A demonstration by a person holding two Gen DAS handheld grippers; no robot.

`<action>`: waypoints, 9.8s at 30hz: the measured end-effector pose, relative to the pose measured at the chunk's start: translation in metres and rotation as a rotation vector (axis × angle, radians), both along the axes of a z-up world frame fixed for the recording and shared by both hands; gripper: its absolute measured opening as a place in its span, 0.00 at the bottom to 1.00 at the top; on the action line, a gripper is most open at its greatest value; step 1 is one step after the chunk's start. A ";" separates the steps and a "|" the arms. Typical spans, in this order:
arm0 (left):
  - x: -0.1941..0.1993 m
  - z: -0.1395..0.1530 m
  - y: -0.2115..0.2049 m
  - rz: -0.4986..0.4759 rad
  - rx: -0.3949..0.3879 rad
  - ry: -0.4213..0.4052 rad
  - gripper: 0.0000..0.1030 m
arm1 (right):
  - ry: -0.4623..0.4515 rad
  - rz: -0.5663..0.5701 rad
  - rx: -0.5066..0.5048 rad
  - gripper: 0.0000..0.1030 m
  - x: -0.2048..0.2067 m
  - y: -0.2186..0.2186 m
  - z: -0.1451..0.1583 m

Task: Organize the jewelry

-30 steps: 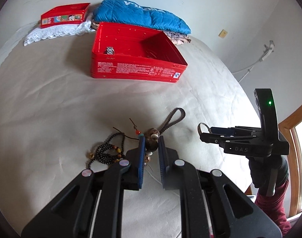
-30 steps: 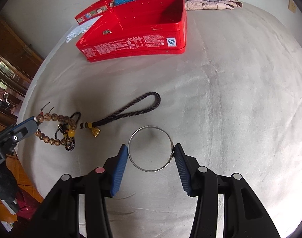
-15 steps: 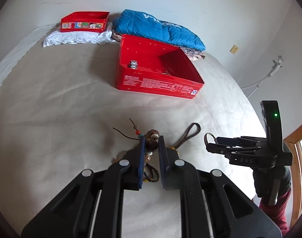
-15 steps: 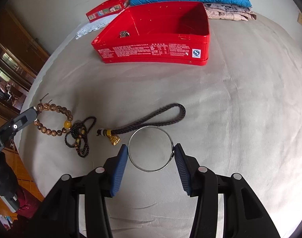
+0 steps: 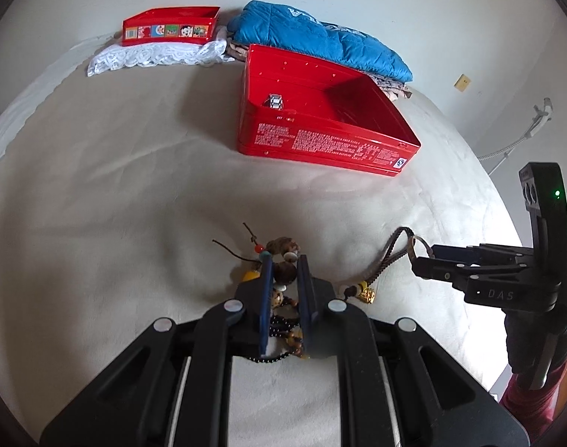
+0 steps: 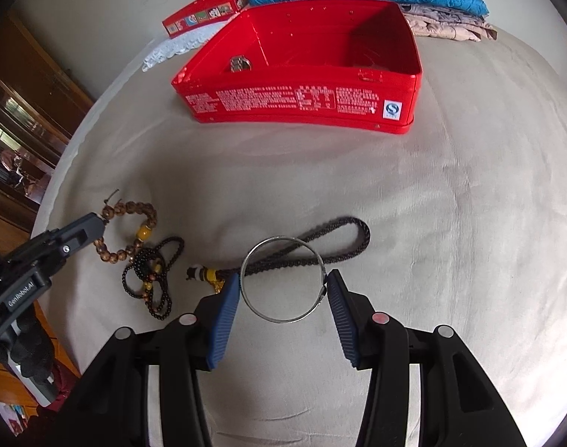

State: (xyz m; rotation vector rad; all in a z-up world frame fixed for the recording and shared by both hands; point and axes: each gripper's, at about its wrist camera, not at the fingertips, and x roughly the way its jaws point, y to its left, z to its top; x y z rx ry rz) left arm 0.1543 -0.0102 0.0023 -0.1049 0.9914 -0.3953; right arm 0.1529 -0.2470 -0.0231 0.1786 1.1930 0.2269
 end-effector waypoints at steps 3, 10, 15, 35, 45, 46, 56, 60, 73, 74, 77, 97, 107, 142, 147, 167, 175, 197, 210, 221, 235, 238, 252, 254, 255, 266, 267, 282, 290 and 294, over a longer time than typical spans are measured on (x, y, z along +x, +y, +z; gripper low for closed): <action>0.003 0.005 -0.002 -0.002 0.002 -0.009 0.11 | -0.016 -0.002 0.007 0.47 0.005 -0.003 0.007; 0.019 0.022 -0.010 -0.003 0.006 -0.031 0.11 | -0.078 -0.020 0.032 0.47 0.018 -0.012 0.029; 0.034 0.044 -0.023 -0.008 0.001 -0.071 0.11 | -0.131 -0.026 0.047 0.47 0.031 -0.016 0.048; 0.181 0.068 -0.081 0.008 -0.114 -0.127 0.11 | -0.199 -0.135 0.089 0.47 0.170 -0.035 0.049; 0.221 0.009 -0.091 0.014 -0.028 -0.021 0.11 | -0.134 -0.138 0.025 0.47 0.198 -0.037 0.008; 0.222 0.007 -0.091 0.015 -0.023 -0.017 0.11 | -0.139 -0.136 0.018 0.47 0.197 -0.036 0.008; 0.216 0.009 -0.093 0.008 0.004 -0.043 0.11 | -0.148 -0.128 -0.001 0.47 0.197 -0.033 0.010; 0.214 0.008 -0.095 0.008 0.022 -0.057 0.12 | -0.151 -0.129 -0.004 0.48 0.198 -0.034 0.009; 0.198 0.028 -0.100 0.005 0.060 -0.163 0.44 | -0.185 -0.154 0.008 0.58 0.194 -0.042 0.016; 0.196 0.029 -0.101 0.001 0.059 -0.168 0.44 | -0.190 -0.159 0.011 0.58 0.194 -0.043 0.018; 0.192 0.032 -0.103 -0.007 0.061 -0.183 0.46 | -0.211 -0.176 0.006 0.64 0.190 -0.047 0.022; 0.167 0.051 -0.067 0.108 0.085 -0.208 0.85 | -0.232 -0.222 -0.108 0.96 0.159 -0.055 0.048; 0.092 0.035 -0.027 0.127 0.196 -0.161 0.88 | -0.196 -0.194 -0.109 0.96 0.090 -0.051 0.039; 0.000 -0.059 -0.026 0.076 0.240 0.219 0.70 | -0.011 -0.043 0.059 0.76 -0.011 -0.020 0.001; -0.003 -0.056 -0.031 0.027 0.230 0.215 0.44 | 0.000 -0.027 0.059 0.73 -0.011 -0.011 -0.001; -0.004 -0.035 0.007 0.077 0.122 0.163 0.04 | 0.048 0.169 0.034 0.52 0.020 0.064 -0.008; -0.002 -0.031 0.028 0.119 0.101 0.150 0.04 | 0.083 0.234 -0.044 0.52 0.034 0.086 -0.021; -0.004 -0.040 0.032 0.113 0.093 0.156 0.05 | 0.078 0.190 -0.139 0.11 0.030 0.075 -0.030; 0.005 -0.049 0.009 0.103 0.132 0.169 0.59 | 0.088 0.146 -0.051 0.11 0.032 0.049 -0.035; 0.018 -0.060 -0.022 0.088 0.228 0.171 0.63 | 0.088 0.155 -0.005 0.11 0.022 0.018 -0.031; 0.013 -0.039 0.024 0.145 0.178 0.112 0.09 | 0.088 0.139 -0.016 0.11 0.024 0.030 -0.030; 0.007 -0.022 0.031 0.161 0.165 0.057 0.09 | 0.085 0.137 -0.016 0.11 0.025 0.034 -0.027; 0.011 -0.023 0.023 0.099 0.157 0.088 0.12 | 0.067 0.131 -0.018 0.10 0.029 0.037 -0.020; 0.016 -0.033 0.022 0.093 0.174 0.124 0.20 | 0.071 0.132 -0.021 0.10 0.030 0.038 -0.022; 0.017 -0.037 0.020 0.093 0.181 0.135 0.25 | 0.072 0.132 -0.021 0.10 0.030 0.038 -0.023; 0.015 -0.048 0.002 0.049 0.229 0.141 0.77 | 0.086 0.130 -0.014 0.10 0.033 0.038 -0.030; 0.015 -0.049 -0.001 0.043 0.231 0.146 0.78 | 0.087 0.130 -0.014 0.10 0.033 0.038 -0.031; 0.020 -0.055 0.010 0.085 0.259 0.162 0.40 | 0.095 0.121 -0.002 0.10 0.032 0.035 -0.033; 0.019 -0.056 0.022 0.103 0.246 0.152 0.21 | 0.094 0.125 -0.023 0.10 0.033 0.038 -0.034; 0.018 -0.055 0.023 0.105 0.230 0.146 0.12 | 0.096 0.124 -0.037 0.10 0.036 0.042 -0.037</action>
